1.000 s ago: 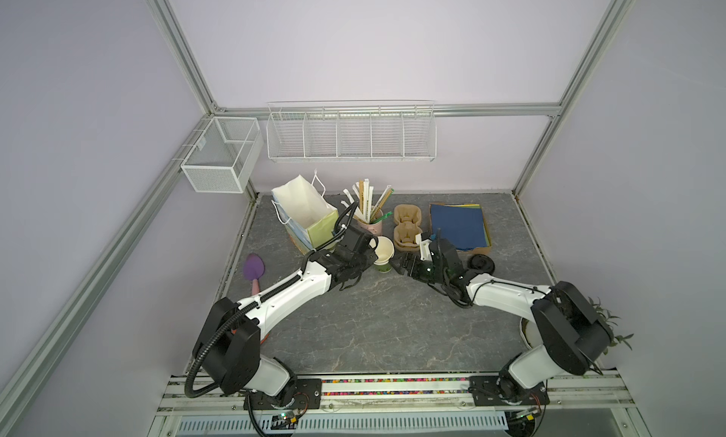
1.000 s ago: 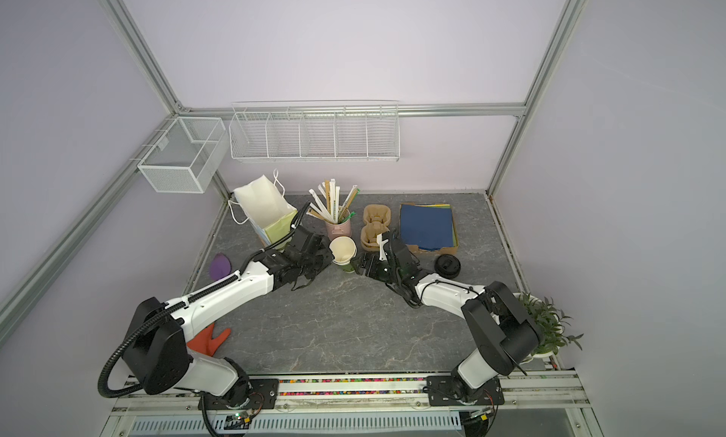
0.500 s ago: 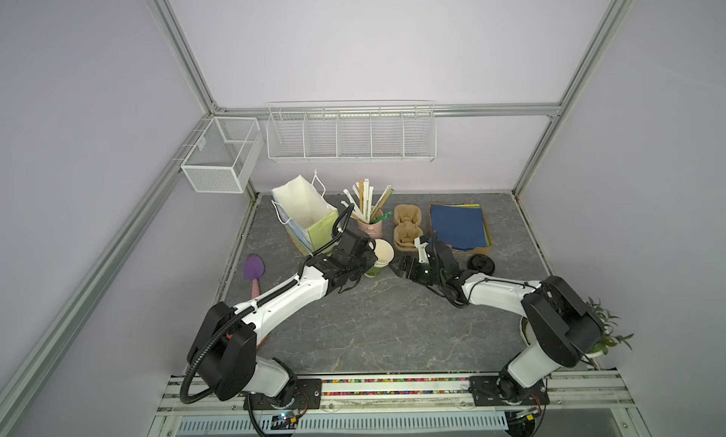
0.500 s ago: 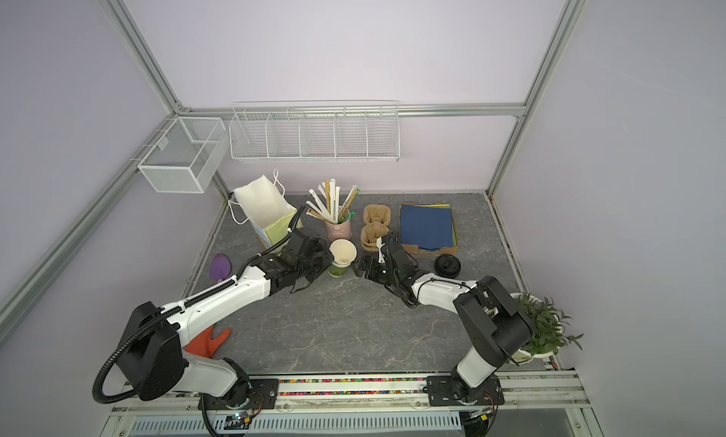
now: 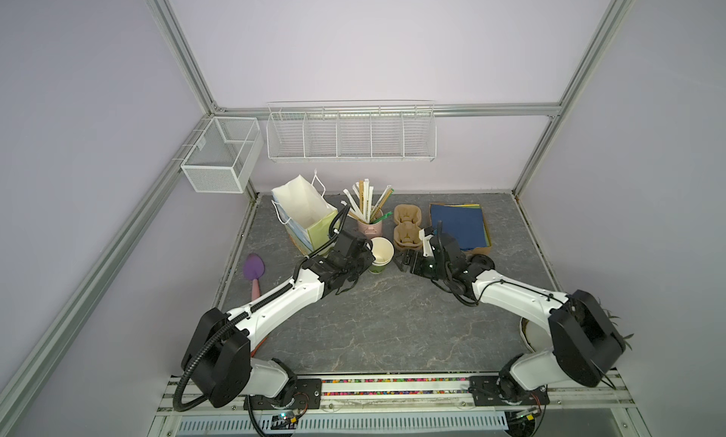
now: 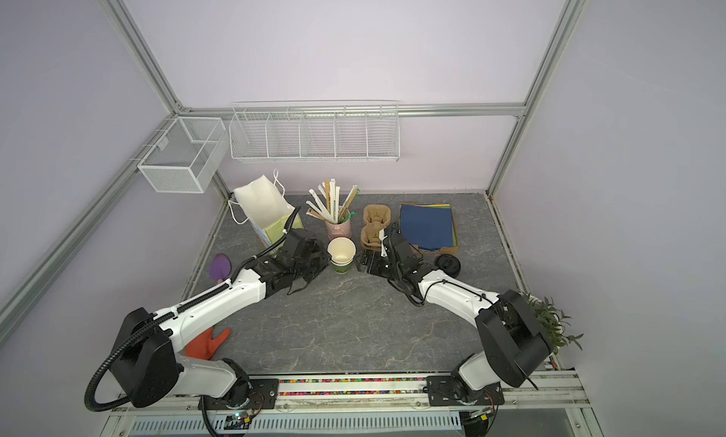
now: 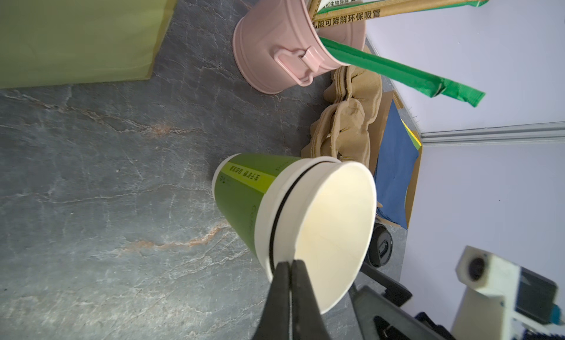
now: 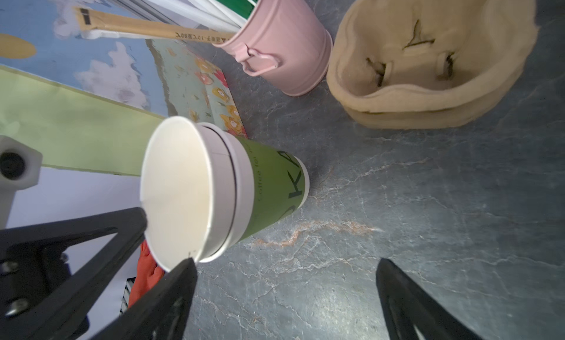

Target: Pack the takeout coffee

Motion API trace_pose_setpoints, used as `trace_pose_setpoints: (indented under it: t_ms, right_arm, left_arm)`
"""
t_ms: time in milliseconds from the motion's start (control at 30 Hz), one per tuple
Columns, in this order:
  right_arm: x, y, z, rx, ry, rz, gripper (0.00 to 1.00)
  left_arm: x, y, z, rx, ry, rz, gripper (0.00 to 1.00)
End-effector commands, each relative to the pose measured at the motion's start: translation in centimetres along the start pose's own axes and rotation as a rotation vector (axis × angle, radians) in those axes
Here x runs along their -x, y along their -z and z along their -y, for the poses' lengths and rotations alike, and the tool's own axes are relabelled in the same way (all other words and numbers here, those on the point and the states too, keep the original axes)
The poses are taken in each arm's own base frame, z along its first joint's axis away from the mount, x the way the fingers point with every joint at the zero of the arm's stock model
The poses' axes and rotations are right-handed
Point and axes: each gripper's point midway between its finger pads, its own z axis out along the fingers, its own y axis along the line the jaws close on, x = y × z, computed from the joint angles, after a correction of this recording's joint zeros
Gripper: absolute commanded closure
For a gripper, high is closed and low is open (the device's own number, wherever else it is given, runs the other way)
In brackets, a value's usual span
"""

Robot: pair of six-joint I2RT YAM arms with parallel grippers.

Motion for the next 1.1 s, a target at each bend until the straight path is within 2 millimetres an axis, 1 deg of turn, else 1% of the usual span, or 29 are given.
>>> trace_pose_setpoints:
  t_ms: [0, 133, 200, 300, 333, 400, 467, 533, 633, 667, 733, 867, 900, 1033, 1067]
  right_arm:
    - [-0.7, 0.4, 0.5, -0.049, 0.037, -0.026, 0.05]
    - [-1.5, -0.5, 0.5, -0.028, 0.015, -0.058, 0.03]
    - [-1.6, -0.6, 0.3, -0.015, 0.007, -0.06, 0.03]
    - [-1.1, -0.1, 0.0, -0.019, 0.024, -0.045, 0.03]
    - [-0.2, 0.3, -0.7, -0.017, 0.041, -0.029, 0.03]
    - [0.4, 0.8, -1.3, -0.023, 0.068, -0.025, 0.02]
    - [0.5, 0.8, -1.3, -0.036, 0.074, -0.04, 0.01]
    - [0.1, 0.6, -0.9, -0.045, 0.061, -0.042, 0.01]
    - [-0.4, 0.6, -0.1, -0.029, 0.018, -0.009, 0.0]
    - [-1.0, 0.3, 0.4, -0.021, 0.002, -0.015, 0.0]
    - [-1.3, 0.0, 0.2, 0.013, -0.028, -0.02, 0.0]
    - [-0.7, 0.6, 0.3, 0.066, -0.117, 0.056, 0.01]
    - [-0.7, 0.5, 0.1, 0.087, -0.129, 0.061, 0.01]
    - [-1.5, -1.1, -0.8, 0.171, -0.208, 0.007, 0.0]
    - [-1.5, -1.4, -0.7, 0.186, -0.238, 0.014, 0.0]
  left_arm:
    - [0.3, 0.1, -0.4, 0.002, 0.004, 0.02, 1.0]
    - [0.0, -0.1, -0.4, -0.019, 0.028, 0.013, 1.0]
    - [-0.1, -0.2, -0.4, -0.037, 0.04, 0.009, 1.0]
    - [-0.3, -0.3, -0.2, -0.045, 0.038, -0.001, 1.0]
    - [-0.3, -0.2, -0.3, -0.043, 0.039, 0.0, 1.0]
    - [-0.3, -0.2, -0.6, -0.039, 0.041, 0.004, 1.0]
    - [-0.4, -0.3, -0.7, -0.042, 0.046, 0.005, 1.0]
    - [-0.4, -0.3, -0.7, -0.049, 0.06, 0.005, 1.0]
    - [-0.3, -0.1, -0.6, -0.058, 0.078, 0.015, 1.0]
    - [-0.2, 0.0, -0.6, -0.062, 0.087, 0.018, 1.0]
    - [-0.2, 0.1, -0.7, -0.072, 0.111, 0.021, 1.0]
    - [-0.3, 0.3, -1.0, -0.089, 0.163, 0.029, 1.0]
    - [-0.3, 0.3, -1.1, -0.097, 0.174, 0.031, 1.0]
    - [-0.4, 0.2, -1.1, -0.118, 0.21, 0.029, 1.0]
    - [-0.4, 0.2, -1.1, -0.122, 0.217, 0.027, 1.0]
